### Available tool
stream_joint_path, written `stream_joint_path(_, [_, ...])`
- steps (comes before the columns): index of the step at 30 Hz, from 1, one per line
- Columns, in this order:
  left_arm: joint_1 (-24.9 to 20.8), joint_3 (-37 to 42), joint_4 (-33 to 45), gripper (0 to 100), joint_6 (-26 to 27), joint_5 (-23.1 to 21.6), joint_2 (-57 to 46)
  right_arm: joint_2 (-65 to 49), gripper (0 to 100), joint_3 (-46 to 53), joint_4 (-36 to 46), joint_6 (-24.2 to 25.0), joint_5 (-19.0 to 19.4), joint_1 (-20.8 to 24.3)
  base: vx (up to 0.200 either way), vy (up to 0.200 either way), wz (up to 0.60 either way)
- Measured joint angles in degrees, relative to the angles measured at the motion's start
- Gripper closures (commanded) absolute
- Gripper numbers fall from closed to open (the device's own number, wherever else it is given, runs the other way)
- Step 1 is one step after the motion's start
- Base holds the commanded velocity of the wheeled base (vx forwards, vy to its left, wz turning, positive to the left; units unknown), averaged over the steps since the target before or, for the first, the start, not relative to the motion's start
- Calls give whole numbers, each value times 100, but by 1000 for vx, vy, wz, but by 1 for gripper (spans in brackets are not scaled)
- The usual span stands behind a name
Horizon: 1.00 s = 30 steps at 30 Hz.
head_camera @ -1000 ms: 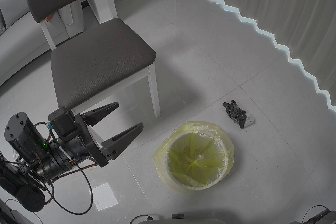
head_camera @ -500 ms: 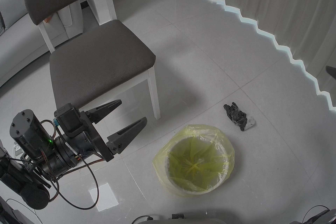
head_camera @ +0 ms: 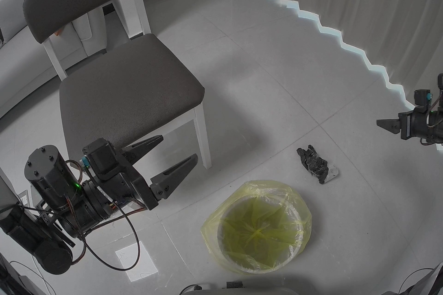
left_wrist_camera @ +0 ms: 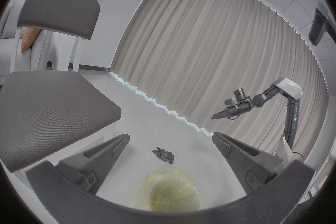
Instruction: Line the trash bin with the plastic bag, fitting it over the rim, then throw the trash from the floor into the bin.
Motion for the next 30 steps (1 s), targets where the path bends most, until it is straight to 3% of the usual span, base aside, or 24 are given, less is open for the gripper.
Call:
stream_joint_path(7, [-12, 46, 0, 0, -9, 155, 56, 1735, 0, -378, -868, -9, -173, 146, 0, 0, 0])
stream_joint_path(14, [-20, 219, 0, 0, -13, 306, 0, 3451, 0, -1684, -1158, -33, -241, 282, 0, 0, 0])
stream_joint_path(24, [22, 451, 0, 0, -2, 374, -193, 5335, 0, -3351, -1229, -301, -277, 488, 0, 0, 0])
stream_joint_path(30, [63, 507, 0, 0, 27, 390, -267, 5969, 0, -4308, -769, -380, -280, 505, 0, 0, 0])
